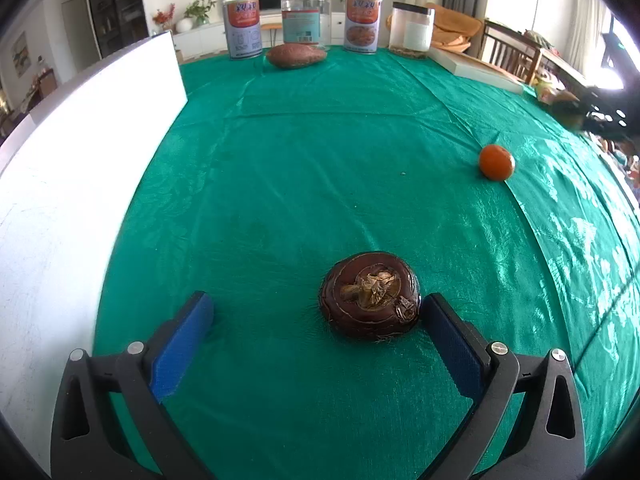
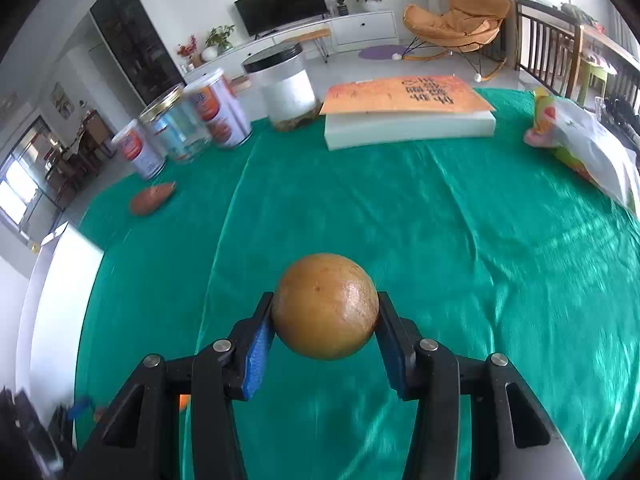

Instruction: Organize fruits

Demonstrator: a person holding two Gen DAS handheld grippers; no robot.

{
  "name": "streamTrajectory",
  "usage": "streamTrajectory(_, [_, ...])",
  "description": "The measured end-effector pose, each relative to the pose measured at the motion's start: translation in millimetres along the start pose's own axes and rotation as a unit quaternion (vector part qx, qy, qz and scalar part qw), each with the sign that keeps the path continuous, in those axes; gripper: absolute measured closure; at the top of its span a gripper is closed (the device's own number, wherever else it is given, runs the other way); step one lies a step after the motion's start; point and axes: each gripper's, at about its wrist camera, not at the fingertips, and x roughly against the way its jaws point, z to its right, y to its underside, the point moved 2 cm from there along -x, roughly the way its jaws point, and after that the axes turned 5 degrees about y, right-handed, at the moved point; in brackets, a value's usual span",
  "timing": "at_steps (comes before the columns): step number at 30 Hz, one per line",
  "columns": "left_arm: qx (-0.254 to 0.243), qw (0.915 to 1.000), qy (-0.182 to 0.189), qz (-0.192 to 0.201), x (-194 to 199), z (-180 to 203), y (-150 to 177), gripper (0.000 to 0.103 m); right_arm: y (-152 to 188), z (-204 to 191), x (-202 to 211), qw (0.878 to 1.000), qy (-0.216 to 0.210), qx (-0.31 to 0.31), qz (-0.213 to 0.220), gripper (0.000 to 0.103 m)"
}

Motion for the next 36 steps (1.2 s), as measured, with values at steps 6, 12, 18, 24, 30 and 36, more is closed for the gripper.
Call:
streamTrajectory(6, [0.0,1.0,0.0,0.0,0,0,0,0.0,134,-15,36,0.999,0.019,0.017,-0.048,0.055])
streamTrajectory(12, [0.0,1.0,0.0,0.0,0,0,0,0.0,180,-41,37,0.996,0.074,0.036,0.035,0.05])
streamTrajectory(18, [0.0,1.0,0.0,0.0,0,0,0,0.0,181,-49,26,0.992,0.113,0.046,0.041,0.007])
streamTrajectory(24, [0.0,1.0,0.0,0.0,0,0,0,0.0,177,-47,23,0.991,0.122,0.038,0.039,0.0])
streamTrajectory(30, [0.0,1.0,0.0,0.0,0,0,0,0.0,178,-47,24,0.991,0.121,0.039,0.039,0.0])
streamTrajectory(36, [0.0,1.0,0.0,0.0,-1,0,0,0.0,178,-47,24,0.991,0.121,0.039,0.039,0.0])
